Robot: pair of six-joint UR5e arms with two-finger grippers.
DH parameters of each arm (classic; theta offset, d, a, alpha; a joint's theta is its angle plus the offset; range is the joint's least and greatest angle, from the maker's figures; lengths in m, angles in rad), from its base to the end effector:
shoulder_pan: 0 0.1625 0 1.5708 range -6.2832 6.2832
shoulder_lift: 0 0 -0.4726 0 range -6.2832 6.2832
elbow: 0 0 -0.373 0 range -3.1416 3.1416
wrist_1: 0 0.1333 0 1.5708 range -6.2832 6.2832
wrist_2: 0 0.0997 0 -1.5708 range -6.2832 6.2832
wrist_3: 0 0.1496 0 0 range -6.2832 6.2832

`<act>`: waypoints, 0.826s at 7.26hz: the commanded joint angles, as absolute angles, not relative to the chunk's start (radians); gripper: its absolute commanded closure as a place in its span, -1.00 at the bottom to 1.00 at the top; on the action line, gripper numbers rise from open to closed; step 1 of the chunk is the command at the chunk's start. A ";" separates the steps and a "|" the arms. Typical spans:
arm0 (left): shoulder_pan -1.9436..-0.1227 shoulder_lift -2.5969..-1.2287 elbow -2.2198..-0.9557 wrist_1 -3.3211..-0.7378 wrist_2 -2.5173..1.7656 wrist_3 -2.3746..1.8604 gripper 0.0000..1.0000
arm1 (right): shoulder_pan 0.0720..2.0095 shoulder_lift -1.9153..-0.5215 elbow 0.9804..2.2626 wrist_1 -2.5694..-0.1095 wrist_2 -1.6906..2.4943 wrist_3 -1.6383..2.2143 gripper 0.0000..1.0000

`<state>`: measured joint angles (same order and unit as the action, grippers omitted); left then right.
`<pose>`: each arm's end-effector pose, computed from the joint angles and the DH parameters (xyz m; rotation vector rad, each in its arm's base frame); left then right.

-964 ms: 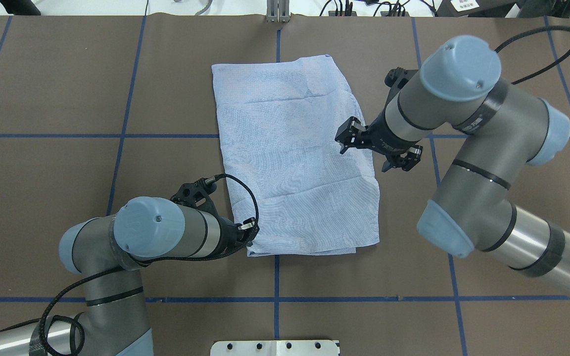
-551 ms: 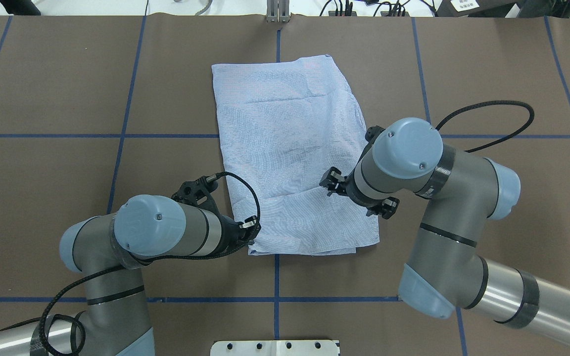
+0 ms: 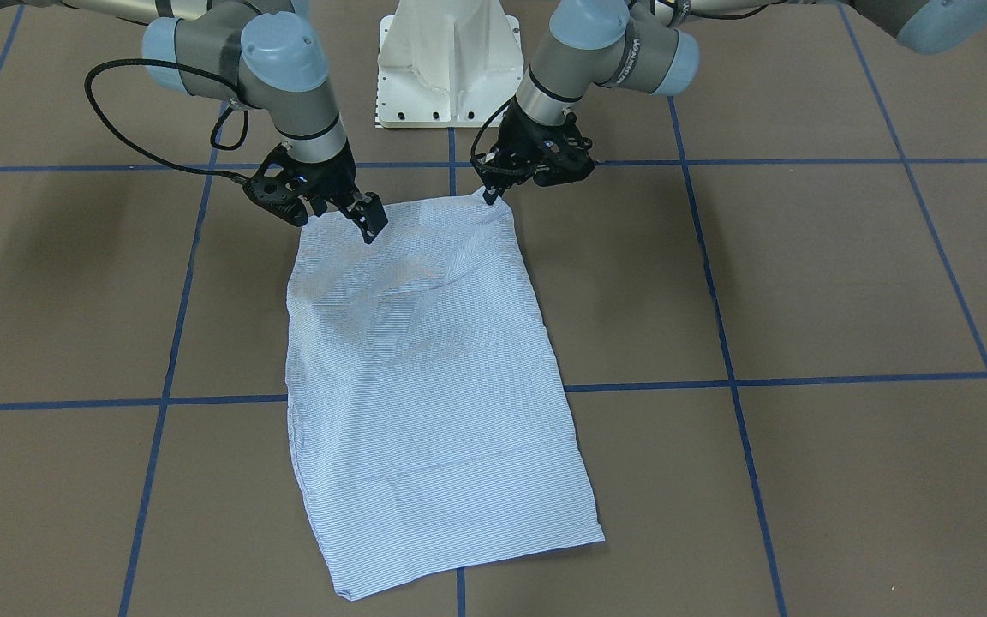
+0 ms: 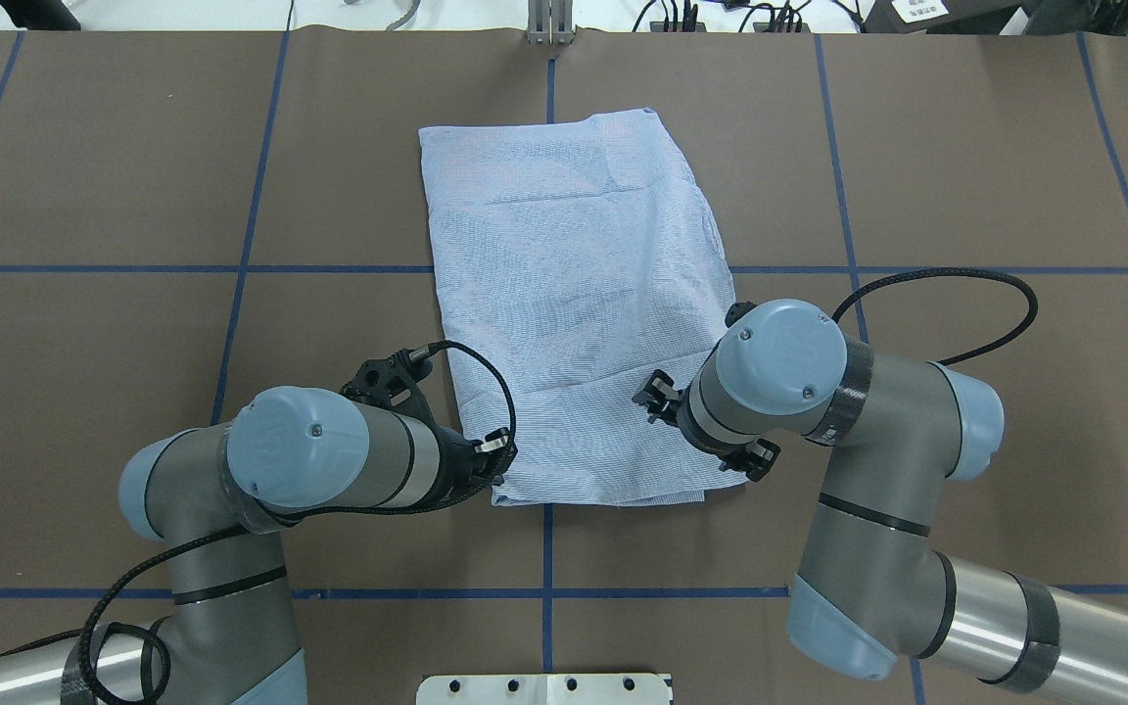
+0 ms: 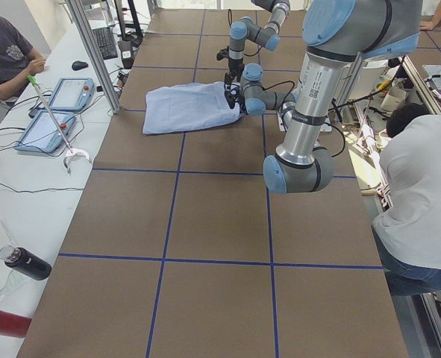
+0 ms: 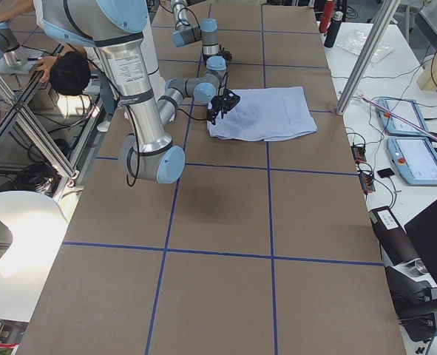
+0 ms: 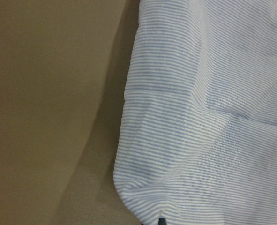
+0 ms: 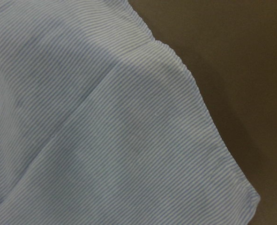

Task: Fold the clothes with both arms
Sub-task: 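Grasp the near shirt edge with the right gripper while the left holds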

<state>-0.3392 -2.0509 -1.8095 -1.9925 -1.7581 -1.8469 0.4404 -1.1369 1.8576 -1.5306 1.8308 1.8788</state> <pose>0.6007 -0.3238 0.3068 -0.1317 1.1517 -0.4389 -0.5483 -0.3632 0.3811 -0.1999 -0.7838 0.6091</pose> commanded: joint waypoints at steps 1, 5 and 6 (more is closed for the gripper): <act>-0.341 -2.051 -1.810 -1.993 -1.758 -1.847 1.00 | 0.431 -1.169 1.853 -1.529 1.829 1.890 -1.00; -0.342 -2.051 -1.809 -1.993 -1.755 -1.847 1.00 | 0.394 -1.166 1.818 -1.536 1.835 1.888 -1.00; -0.342 -2.051 -1.809 -1.993 -1.755 -1.847 1.00 | 0.390 -1.163 1.801 -1.536 1.835 1.888 -1.00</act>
